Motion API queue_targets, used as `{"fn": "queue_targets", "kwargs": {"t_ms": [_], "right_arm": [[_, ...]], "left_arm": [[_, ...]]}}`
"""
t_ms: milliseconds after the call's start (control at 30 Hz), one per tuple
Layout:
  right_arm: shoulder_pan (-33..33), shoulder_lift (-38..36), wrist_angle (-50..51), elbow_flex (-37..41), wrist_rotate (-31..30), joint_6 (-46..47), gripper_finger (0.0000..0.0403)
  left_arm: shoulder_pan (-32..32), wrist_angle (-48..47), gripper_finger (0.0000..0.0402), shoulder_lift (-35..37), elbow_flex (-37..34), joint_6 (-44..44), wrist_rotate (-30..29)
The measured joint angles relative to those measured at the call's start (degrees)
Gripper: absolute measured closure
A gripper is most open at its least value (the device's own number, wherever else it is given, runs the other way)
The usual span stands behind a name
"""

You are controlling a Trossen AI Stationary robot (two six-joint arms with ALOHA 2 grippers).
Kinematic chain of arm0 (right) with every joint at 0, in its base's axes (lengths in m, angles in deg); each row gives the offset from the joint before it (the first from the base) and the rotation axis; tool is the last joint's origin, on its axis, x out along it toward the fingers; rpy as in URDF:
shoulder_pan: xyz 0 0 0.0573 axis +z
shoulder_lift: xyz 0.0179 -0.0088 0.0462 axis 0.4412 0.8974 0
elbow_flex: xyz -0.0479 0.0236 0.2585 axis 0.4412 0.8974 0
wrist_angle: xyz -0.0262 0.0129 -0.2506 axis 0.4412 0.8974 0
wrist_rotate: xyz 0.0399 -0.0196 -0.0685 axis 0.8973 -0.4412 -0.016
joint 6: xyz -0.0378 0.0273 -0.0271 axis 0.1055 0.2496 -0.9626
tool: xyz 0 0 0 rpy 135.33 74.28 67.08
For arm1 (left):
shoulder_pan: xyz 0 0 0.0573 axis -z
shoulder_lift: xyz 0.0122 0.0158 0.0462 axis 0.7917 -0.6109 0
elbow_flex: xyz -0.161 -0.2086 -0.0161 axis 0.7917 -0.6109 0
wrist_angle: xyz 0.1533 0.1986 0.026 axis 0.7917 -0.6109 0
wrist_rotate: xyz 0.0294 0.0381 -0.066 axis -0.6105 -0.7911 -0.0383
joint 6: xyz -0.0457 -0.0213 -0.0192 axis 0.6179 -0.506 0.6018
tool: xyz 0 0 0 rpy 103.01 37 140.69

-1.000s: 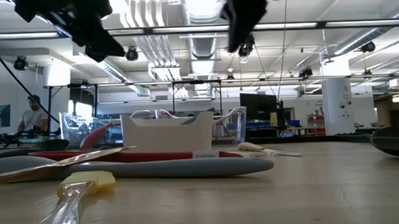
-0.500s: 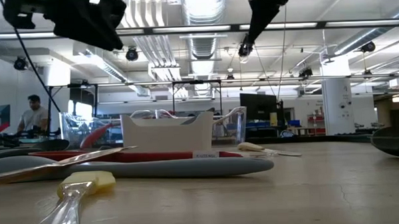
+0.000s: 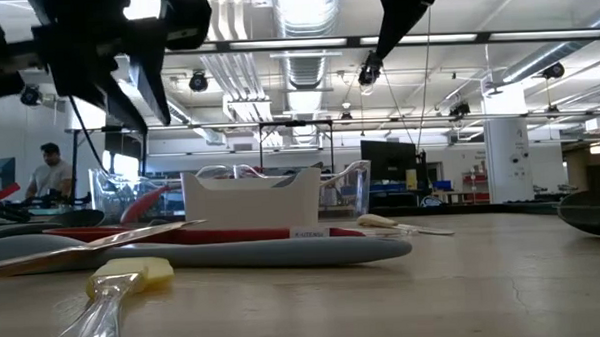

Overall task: Pick & Place Kitchen Items
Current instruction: Put the golden knife into the white bin

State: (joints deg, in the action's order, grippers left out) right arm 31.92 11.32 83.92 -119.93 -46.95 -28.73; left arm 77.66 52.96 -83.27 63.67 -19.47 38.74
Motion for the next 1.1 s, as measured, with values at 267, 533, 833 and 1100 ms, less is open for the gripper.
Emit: {"fn": "queue_targets", "kwargs": {"t_ms": [267,533,833,1100], "right_arm": [[0.0,0.1,-0.2,0.0,0.2,0.3,0.0331],[0.0,0.1,-0.3,0.0,0.2,0.3,0.0328],[0.0,0.1,-0.6,0.0,0.2,0.3,0.0333],[0.0,0.1,-0.8,0.0,0.2,0.1,0.0321]], "left_arm": [[0.6,0.0,0.0314,-5.8,0.0,-9.9,-0.1],[2.6,0.6,0.0298,-10.3,1.1,-14.3,-1.0],[3.9,1.0,0.0226,-10.8,2.1,-17.8,-4.7],[3.9,0.4,0.0227,-12.6,1.7,-25.6,-3.6]]}}
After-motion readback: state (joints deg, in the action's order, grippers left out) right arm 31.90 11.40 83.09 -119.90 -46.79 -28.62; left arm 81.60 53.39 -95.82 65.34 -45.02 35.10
